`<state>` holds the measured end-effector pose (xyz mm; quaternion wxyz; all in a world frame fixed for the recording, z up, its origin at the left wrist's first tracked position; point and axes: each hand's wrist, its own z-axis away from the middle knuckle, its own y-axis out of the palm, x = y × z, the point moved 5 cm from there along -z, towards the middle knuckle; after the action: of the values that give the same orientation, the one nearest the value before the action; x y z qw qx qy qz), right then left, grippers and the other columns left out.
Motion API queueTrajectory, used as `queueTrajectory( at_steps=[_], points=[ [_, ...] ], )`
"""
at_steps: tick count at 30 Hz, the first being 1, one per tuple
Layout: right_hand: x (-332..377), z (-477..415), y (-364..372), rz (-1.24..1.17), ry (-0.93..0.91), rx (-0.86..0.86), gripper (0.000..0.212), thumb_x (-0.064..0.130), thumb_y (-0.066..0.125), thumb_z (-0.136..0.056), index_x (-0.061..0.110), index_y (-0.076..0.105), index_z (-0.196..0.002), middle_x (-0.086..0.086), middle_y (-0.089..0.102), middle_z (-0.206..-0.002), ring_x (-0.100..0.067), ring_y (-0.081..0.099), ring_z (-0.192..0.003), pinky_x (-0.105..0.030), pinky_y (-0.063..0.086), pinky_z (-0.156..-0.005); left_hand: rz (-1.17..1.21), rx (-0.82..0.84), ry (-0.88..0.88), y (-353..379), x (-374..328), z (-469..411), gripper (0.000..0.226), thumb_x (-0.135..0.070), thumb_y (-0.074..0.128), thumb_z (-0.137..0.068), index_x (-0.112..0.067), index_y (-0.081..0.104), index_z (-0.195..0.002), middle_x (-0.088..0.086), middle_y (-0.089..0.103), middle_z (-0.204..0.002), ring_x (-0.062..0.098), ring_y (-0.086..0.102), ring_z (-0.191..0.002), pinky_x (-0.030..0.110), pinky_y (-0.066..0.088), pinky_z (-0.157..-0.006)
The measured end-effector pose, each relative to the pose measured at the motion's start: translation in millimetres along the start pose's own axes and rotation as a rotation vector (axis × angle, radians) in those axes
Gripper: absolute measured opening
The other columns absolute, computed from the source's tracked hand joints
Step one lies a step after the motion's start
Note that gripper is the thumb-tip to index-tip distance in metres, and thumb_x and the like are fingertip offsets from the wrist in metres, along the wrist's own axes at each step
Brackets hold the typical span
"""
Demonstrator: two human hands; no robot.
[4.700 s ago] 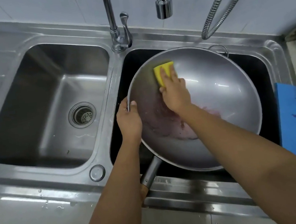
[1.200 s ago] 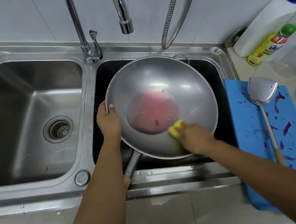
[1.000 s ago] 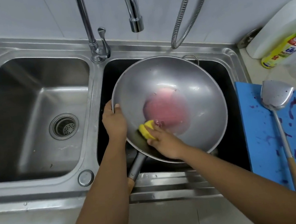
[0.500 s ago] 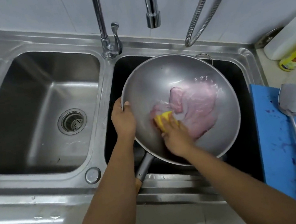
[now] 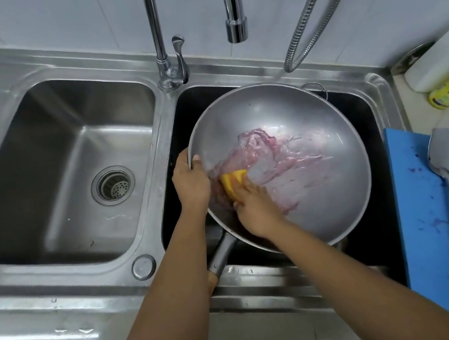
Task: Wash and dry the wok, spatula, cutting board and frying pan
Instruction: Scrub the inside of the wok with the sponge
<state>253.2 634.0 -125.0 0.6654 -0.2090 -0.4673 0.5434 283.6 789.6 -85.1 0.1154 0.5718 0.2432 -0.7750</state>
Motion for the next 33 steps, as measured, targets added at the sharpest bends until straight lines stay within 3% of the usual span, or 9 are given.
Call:
queueTrajectory(
  at_steps=[3, 8, 11, 15, 19, 23, 26, 31, 33],
  points=[
    [-20, -8, -20, 0.092, -0.005, 0.014, 0.063, 0.025, 0.043, -0.1, 0.035, 0.015, -0.155, -0.004, 0.0, -0.164, -0.037, 0.008, -0.148, -0.045, 0.011, -0.121, 0.012, 0.006, -0.01, 0, -1, 1, 0.029, -0.016, 0.045, -0.101, -0.012, 0.06, -0.125, 0.001, 0.063, -0.106, 0.015, 0.061, -0.098, 0.027, 0.051, -0.088],
    [-69, -3, -46, 0.207, 0.332, -0.093, 0.063, 0.035, 0.042, -0.098, 0.035, 0.014, -0.155, -0.006, 0.002, -0.164, -0.041, 0.005, -0.147, -0.054, 0.004, -0.119, 0.008, 0.024, -0.027, 1, -1, 2, 0.028, -0.017, 0.044, -0.102, -0.015, 0.058, -0.126, -0.005, 0.061, -0.103, 0.005, 0.059, -0.089, 0.014, 0.046, -0.076],
    [-37, -1, -24, 0.088, 0.165, -0.034, 0.065, 0.024, 0.045, -0.097, 0.035, 0.018, -0.155, -0.008, -0.002, -0.164, -0.042, 0.016, -0.145, -0.048, 0.014, -0.12, -0.013, 0.015, -0.014, 1, -3, 1, 0.031, -0.017, 0.044, -0.101, -0.014, 0.057, -0.129, -0.003, 0.061, -0.106, 0.012, 0.059, -0.095, 0.023, 0.046, -0.083],
    [-25, 3, -14, 0.015, -0.03, 0.077, 0.063, 0.024, 0.045, -0.099, 0.038, 0.017, -0.154, 0.0, 0.0, -0.164, -0.031, 0.007, -0.149, -0.042, 0.008, -0.121, -0.033, 0.015, 0.019, 1, -3, -1, 0.031, -0.016, 0.045, -0.101, -0.012, 0.058, -0.128, 0.002, 0.062, -0.109, 0.015, 0.059, -0.097, 0.024, 0.045, -0.083],
    [-59, 11, -50, 0.275, 0.287, -0.098, 0.047, 0.03, 0.047, -0.093, 0.035, 0.042, -0.14, -0.003, 0.021, -0.159, -0.036, 0.02, -0.142, -0.051, 0.018, -0.115, -0.016, 0.023, 0.002, 2, -2, 0, 0.029, -0.016, 0.044, -0.101, -0.012, 0.059, -0.126, -0.001, 0.062, -0.105, 0.012, 0.06, -0.092, 0.022, 0.048, -0.082],
    [-25, 18, -33, -0.017, 0.153, -0.068, 0.03, 0.036, 0.048, -0.095, 0.028, 0.061, -0.121, -0.004, 0.051, -0.139, -0.035, 0.049, -0.126, -0.04, 0.039, -0.105, 0.013, 0.035, -0.032, 3, 1, -1, 0.026, -0.018, 0.044, -0.102, -0.017, 0.058, -0.124, -0.005, 0.06, -0.1, 0.004, 0.058, -0.087, 0.014, 0.043, -0.069],
    [-8, 29, -22, -0.107, 0.01, 0.014, 0.036, 0.045, 0.05, -0.096, 0.039, 0.058, -0.131, 0.003, 0.044, -0.15, -0.029, 0.043, -0.134, -0.04, 0.036, -0.11, 0.023, 0.032, -0.014, 3, 0, -1, 0.027, -0.016, 0.045, -0.101, -0.013, 0.059, -0.123, -0.003, 0.062, -0.099, 0.007, 0.059, -0.086, 0.018, 0.048, -0.074],
    [-41, 36, -36, 0.039, 0.223, -0.09, 0.034, 0.057, 0.042, -0.097, 0.045, 0.062, -0.122, 0.008, 0.051, -0.142, -0.03, 0.045, -0.129, -0.04, 0.035, -0.107, 0.03, 0.038, -0.033, 4, 3, -2, 0.027, -0.018, 0.044, -0.101, -0.015, 0.059, -0.124, -0.001, 0.063, -0.103, 0.006, 0.06, -0.087, 0.02, 0.048, -0.076],
    [-27, 41, -27, -0.218, 0.137, -0.038, 0.031, 0.049, 0.054, -0.095, 0.038, 0.066, -0.121, 0.006, 0.051, -0.144, -0.023, 0.046, -0.133, -0.034, 0.033, -0.112, 0.036, 0.033, -0.034, 4, 3, -3, 0.026, -0.017, 0.045, -0.101, -0.015, 0.059, -0.122, -0.003, 0.063, -0.099, 0.005, 0.06, -0.085, 0.02, 0.049, -0.076]
  ],
)
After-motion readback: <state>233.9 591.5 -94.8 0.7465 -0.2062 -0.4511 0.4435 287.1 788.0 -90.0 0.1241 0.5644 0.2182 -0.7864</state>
